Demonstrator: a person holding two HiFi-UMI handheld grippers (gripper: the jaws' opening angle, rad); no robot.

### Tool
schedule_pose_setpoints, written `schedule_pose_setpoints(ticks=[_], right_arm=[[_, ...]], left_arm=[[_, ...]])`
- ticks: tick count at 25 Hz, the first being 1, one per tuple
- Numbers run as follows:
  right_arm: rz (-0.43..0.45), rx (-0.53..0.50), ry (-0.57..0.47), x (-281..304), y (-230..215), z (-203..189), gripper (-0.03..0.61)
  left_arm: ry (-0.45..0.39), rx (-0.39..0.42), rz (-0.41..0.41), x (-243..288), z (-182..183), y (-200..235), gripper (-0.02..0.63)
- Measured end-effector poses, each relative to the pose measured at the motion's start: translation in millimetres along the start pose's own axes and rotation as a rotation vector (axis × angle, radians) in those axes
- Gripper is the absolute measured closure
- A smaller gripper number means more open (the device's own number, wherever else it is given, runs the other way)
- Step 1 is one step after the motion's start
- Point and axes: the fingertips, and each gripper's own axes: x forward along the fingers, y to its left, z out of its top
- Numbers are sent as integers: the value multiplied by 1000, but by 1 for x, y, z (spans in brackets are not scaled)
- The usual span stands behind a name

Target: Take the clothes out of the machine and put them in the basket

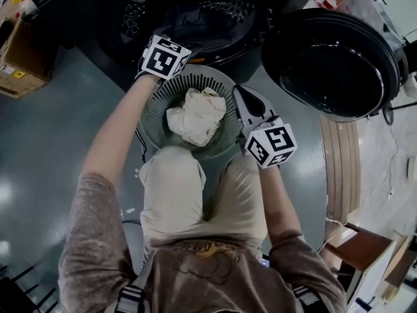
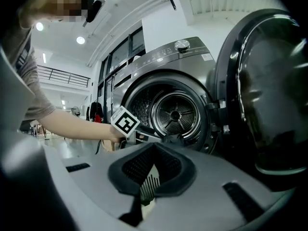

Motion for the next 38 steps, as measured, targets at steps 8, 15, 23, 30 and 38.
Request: schedule_pose_setpoints(ticks=[8,15,23,30,38], right_arm=[[5,17,32,19,-5,-15,581],[-4,39,42,29,-9,-23,581],[-15,48,52,36,-16,-29,581],[-17,52,52,38,-20,-32,581],[-27,53,57,32,-25,-31,581]], left_arm=[[76,159,22,61,-3,37,193],[158,341,-4,98,-3,53,189],[259,398,-23,131,-23,62,189],[322,514,-47,149,-26,60,192],[322,587,-11,148,-27,60,548]])
